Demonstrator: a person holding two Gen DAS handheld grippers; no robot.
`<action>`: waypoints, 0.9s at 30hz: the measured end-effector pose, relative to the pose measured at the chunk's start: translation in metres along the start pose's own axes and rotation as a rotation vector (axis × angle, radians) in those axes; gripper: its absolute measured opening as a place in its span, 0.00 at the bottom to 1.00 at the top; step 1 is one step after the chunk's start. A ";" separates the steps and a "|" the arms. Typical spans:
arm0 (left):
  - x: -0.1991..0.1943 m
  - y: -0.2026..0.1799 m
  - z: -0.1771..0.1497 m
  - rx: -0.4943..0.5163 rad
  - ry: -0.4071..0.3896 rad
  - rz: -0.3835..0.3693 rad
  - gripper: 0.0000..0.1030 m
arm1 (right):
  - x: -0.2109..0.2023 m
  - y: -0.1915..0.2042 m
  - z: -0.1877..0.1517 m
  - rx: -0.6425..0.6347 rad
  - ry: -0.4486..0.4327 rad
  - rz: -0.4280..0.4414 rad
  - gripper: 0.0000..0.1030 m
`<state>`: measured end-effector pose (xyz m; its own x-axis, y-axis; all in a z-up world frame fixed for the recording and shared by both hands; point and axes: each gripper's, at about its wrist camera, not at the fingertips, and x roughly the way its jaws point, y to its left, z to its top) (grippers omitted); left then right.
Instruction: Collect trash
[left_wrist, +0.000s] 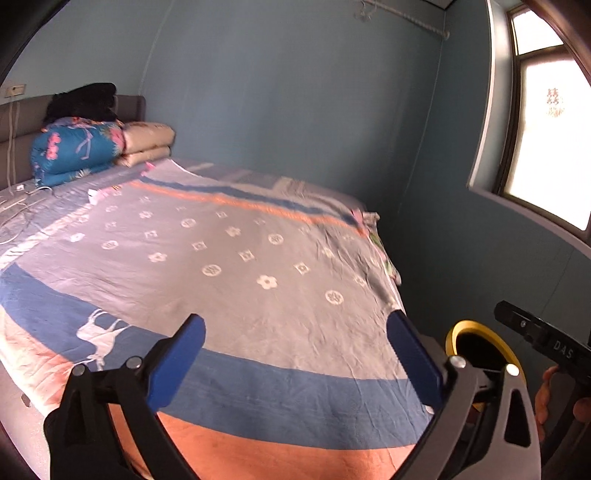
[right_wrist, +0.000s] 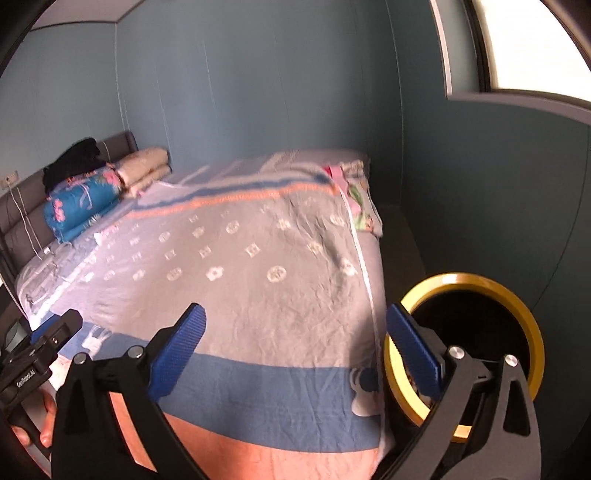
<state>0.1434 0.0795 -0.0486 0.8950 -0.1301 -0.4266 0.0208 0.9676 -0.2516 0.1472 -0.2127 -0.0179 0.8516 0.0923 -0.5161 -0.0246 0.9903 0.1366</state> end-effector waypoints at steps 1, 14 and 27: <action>-0.005 0.001 -0.001 -0.004 -0.005 0.001 0.92 | -0.004 0.001 -0.001 0.000 -0.003 0.007 0.92; -0.059 -0.016 -0.016 0.077 -0.057 -0.006 0.92 | -0.051 0.021 -0.015 -0.023 -0.095 -0.062 0.92; -0.067 -0.020 -0.022 0.058 -0.065 -0.006 0.92 | -0.055 0.019 -0.032 -0.020 -0.158 -0.135 0.92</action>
<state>0.0736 0.0646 -0.0339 0.9218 -0.1237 -0.3673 0.0504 0.9779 -0.2029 0.0830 -0.1955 -0.0144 0.9195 -0.0577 -0.3889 0.0867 0.9946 0.0575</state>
